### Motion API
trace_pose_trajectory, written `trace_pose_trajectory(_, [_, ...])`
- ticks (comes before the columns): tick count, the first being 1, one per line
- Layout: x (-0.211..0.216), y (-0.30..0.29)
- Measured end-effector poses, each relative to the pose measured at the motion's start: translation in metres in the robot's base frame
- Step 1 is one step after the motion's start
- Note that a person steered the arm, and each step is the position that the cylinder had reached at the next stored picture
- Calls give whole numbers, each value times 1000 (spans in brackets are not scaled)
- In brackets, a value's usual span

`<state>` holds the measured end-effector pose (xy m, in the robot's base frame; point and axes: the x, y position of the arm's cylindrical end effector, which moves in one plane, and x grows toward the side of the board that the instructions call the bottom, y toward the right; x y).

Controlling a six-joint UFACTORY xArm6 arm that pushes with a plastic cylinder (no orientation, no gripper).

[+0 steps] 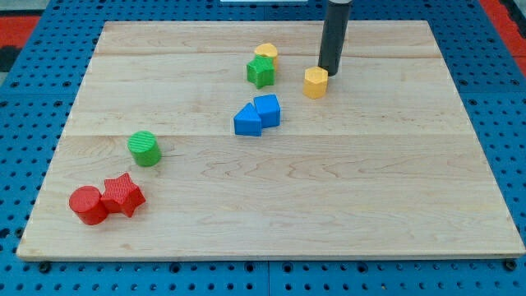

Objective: Move the yellow hexagon right to the green star

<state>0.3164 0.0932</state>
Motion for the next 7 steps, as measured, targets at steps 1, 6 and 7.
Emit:
trace_pose_trajectory(1, [0, -7])
trace_pose_trajectory(6, [40, -10])
trace_pose_trajectory(7, [36, -24])
